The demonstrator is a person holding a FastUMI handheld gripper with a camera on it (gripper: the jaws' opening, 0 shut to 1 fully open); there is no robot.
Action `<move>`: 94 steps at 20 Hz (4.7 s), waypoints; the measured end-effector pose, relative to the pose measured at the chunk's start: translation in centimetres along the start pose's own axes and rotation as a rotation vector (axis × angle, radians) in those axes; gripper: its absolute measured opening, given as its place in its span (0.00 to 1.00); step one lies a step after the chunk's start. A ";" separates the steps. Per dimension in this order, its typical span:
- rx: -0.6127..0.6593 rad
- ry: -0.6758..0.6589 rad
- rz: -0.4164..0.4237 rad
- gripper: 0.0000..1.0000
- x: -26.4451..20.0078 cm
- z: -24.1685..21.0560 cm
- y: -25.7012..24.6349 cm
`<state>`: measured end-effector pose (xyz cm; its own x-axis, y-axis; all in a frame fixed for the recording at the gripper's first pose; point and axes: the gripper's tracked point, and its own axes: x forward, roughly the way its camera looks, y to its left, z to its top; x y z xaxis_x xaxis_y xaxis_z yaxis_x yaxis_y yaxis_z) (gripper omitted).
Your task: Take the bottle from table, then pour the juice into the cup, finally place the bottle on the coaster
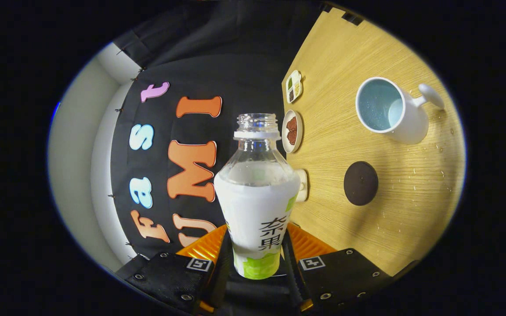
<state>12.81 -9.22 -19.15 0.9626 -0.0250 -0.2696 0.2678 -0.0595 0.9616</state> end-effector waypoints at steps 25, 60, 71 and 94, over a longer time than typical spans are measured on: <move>0.191 0.010 -0.057 0.58 -0.3 1.6 -1.2; 0.331 0.001 -0.102 0.58 -0.8 2.7 0.5; 0.402 -0.014 -0.103 0.58 -0.7 3.8 1.0; 0.576 -0.024 -0.052 0.58 -0.6 4.8 3.8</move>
<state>13.06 -14.26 -15.59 0.9460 -0.0295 -0.3228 0.2430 -0.5945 0.7665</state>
